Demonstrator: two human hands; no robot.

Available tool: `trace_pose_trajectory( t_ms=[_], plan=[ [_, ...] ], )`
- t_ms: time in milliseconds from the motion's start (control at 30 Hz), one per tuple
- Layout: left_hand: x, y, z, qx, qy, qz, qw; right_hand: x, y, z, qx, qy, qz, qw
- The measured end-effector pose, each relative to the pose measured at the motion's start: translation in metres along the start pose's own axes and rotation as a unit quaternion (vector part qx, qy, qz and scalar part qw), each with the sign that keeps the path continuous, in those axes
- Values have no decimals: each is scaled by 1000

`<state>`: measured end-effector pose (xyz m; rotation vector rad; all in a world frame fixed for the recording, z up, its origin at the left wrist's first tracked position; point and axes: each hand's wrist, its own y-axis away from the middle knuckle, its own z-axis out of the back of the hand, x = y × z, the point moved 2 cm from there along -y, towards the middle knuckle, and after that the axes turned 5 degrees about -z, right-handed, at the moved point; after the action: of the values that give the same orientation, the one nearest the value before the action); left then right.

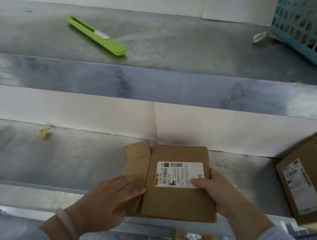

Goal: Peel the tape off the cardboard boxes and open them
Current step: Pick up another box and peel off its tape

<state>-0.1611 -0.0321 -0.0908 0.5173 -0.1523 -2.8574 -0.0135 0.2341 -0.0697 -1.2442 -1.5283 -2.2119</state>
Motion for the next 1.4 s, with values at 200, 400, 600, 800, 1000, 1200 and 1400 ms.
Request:
trace_pose_trajectory(
  t_ms=[200,400,600,800,1000,1200,1400],
  plan=[
    [4,-18,-20,-16,10,81,997,-32,-11,-27,-34,4,29,999],
    [1,-40,-13,-217,-42,85,972,-23,-17,-26,48,-74,60,994],
    [27,-41,-39,-143,-78,119,979,-22,-37,-47,24,57,51,997],
    [31,-60,-54,-71,-102,119,985,-27,-37,-41,-102,213,66,970],
    [42,-73,-43,-73,-90,135,984,-15,-36,-48,-176,521,139,824],
    [42,-76,-42,-87,-99,150,980,-19,-68,-74,-115,595,255,754],
    [46,-79,-44,-91,-98,151,979,-22,-75,-74,-129,615,265,731]
  ],
)
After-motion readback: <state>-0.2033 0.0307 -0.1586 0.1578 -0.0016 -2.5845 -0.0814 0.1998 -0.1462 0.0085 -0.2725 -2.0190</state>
